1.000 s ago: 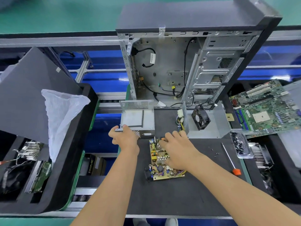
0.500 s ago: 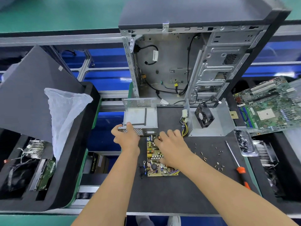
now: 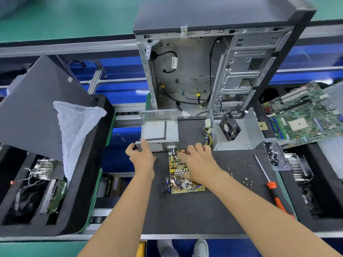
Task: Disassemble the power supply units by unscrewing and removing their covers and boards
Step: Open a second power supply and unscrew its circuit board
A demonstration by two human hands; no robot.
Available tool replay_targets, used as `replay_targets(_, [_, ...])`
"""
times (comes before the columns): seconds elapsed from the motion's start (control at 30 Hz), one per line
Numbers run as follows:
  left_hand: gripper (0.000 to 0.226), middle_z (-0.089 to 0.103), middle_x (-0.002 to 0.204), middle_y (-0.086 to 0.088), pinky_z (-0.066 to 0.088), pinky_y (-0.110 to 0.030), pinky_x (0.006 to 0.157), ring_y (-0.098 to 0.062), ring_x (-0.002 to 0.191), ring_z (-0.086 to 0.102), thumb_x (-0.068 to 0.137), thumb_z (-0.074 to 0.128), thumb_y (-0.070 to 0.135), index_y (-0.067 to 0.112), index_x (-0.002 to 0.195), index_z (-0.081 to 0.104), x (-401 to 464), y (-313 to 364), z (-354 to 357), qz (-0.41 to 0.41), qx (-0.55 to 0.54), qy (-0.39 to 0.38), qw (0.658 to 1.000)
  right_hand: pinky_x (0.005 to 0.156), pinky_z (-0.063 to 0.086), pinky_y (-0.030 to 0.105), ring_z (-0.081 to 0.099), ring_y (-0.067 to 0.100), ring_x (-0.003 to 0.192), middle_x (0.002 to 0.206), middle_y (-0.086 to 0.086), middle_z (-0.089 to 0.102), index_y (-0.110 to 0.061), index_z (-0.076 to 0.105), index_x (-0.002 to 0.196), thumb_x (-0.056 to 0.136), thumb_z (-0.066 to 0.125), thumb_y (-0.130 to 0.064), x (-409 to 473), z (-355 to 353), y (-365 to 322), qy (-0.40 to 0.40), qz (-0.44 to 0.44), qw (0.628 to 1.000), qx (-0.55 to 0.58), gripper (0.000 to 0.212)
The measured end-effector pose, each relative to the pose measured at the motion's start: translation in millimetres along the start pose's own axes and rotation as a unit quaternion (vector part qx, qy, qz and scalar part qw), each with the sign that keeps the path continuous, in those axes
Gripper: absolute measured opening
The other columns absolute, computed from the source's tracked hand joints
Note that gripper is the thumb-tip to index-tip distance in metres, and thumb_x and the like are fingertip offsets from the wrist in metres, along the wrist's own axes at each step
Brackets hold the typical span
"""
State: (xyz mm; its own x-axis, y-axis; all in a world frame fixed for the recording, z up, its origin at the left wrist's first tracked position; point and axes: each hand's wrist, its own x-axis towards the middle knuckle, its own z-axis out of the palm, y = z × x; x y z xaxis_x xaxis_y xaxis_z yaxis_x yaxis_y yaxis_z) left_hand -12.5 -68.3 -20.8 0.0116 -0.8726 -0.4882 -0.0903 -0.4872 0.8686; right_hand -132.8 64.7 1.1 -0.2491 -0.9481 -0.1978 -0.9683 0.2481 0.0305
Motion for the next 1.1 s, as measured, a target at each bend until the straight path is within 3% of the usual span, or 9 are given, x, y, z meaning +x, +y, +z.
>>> replay_targets(0.17, [0.046, 0.045, 0.135, -0.008, 0.051, -0.051, 0.1, -0.027, 0.115, 0.055, 0.102, 0.051, 0.042, 0.018, 0.138, 0.036, -5, -13, -15, 0.052, 0.065, -0.002, 0.997, 0.11, 0.018, 0.046, 0.024, 0.029, 0.135, 0.153, 0.001, 0.021, -0.032, 0.022, 0.152, 0.082, 0.048, -0.074, -25, 4, 4, 0.038, 0.021, 0.993, 0.11, 0.086])
replay_targets(0.33, [0.019, 0.059, 0.111, 0.004, 0.051, -0.045, 0.092, -0.014, 0.102, 0.059, 0.105, 0.041, 0.038, 0.026, 0.118, 0.048, -27, -46, -52, 0.224, 0.168, -0.029, 0.96, 0.106, 0.026, 0.044, 0.028, 0.021, 0.135, 0.151, -0.001, 0.031, -0.027, 0.045, 0.142, 0.091, 0.04, -0.065, -80, 25, 17, 0.186, 0.133, 0.94, 0.254, 0.064])
replay_targets(0.4, [0.024, 0.058, 0.111, 0.005, 0.048, -0.042, 0.095, -0.013, 0.104, 0.056, 0.104, 0.04, 0.036, 0.022, 0.12, 0.052, -40, -67, -69, 0.283, 0.225, -0.046, 0.931, 0.103, 0.034, 0.048, 0.035, 0.025, 0.131, 0.147, 0.003, 0.038, -0.021, 0.052, 0.137, 0.093, 0.039, -0.061, -108, 45, 19, 0.217, 0.186, 0.926, 0.247, 0.061])
replay_targets(0.5, [0.05, 0.056, 0.131, -0.002, 0.039, -0.037, 0.107, -0.024, 0.124, 0.051, 0.098, 0.04, 0.048, 0.013, 0.131, 0.056, -55, -98, -96, 0.358, 0.355, -0.08, 0.86, 0.105, 0.035, 0.051, 0.039, 0.033, 0.133, 0.153, 0.009, 0.036, -0.013, 0.054, 0.138, 0.092, 0.04, -0.057, -148, 83, 18, 0.194, 0.208, 0.942, 0.178, 0.065])
replay_targets(0.6, [0.076, 0.036, 0.159, -0.007, 0.026, -0.046, 0.119, -0.026, 0.147, 0.032, 0.09, 0.043, 0.063, 0.012, 0.146, 0.047, -64, -124, -114, 0.423, 0.497, -0.126, 0.747, 0.11, 0.031, 0.05, 0.032, 0.036, 0.143, 0.161, 0.013, 0.025, -0.014, 0.049, 0.145, 0.094, 0.033, -0.061, -168, 110, 20, 0.147, 0.198, 0.961, 0.126, 0.072])
replay_targets(0.67, [0.094, 0.025, 0.164, -0.009, 0.013, -0.05, 0.122, -0.027, 0.152, 0.022, 0.084, 0.044, 0.073, 0.01, 0.153, 0.037, -69, -133, -117, 0.437, 0.575, -0.15, 0.676, 0.115, 0.026, 0.05, 0.022, 0.035, 0.148, 0.164, 0.013, 0.017, -0.017, 0.042, 0.15, 0.095, 0.025, -0.066, -169, 116, 21, 0.126, 0.192, 0.966, 0.115, 0.076])
replay_targets(0.77, [0.111, 0.027, 0.162, -0.014, 0.01, -0.054, 0.119, -0.03, 0.151, 0.023, 0.076, 0.044, 0.085, 0.005, 0.152, 0.037, -73, -129, -109, 0.434, 0.646, -0.156, 0.609, 0.118, 0.019, 0.05, 0.009, 0.033, 0.152, 0.165, 0.013, 0.007, -0.02, 0.032, 0.155, 0.091, 0.034, -0.066, -161, 117, 21, 0.11, 0.192, 0.968, 0.113, 0.078])
replay_targets(0.9, [0.12, 0.017, 0.165, -0.014, 0.006, -0.055, 0.12, -0.03, 0.153, 0.013, 0.076, 0.033, 0.092, 0.0, 0.153, 0.032, -77, -123, -94, 0.392, 0.681, -0.156, 0.598, 0.119, 0.016, 0.051, 0.004, 0.032, 0.152, 0.166, 0.012, 0.001, -0.024, 0.023, 0.157, 0.091, 0.034, -0.066, -152, 120, 20, 0.098, 0.193, 0.969, 0.118, 0.079])
replay_targets(1.1, [0.115, 0.034, 0.158, -0.018, 0.017, -0.056, 0.114, -0.032, 0.147, 0.033, 0.077, 0.031, 0.091, -0.001, 0.144, 0.05, -78, -125, -88, 0.375, 0.697, -0.141, 0.594, 0.119, 0.016, 0.054, 0.009, 0.031, 0.152, 0.165, 0.009, 0.01, -0.025, 0.026, 0.156, 0.092, 0.036, -0.064, -150, 127, 21, 0.079, 0.182, 0.974, 0.109, 0.076])
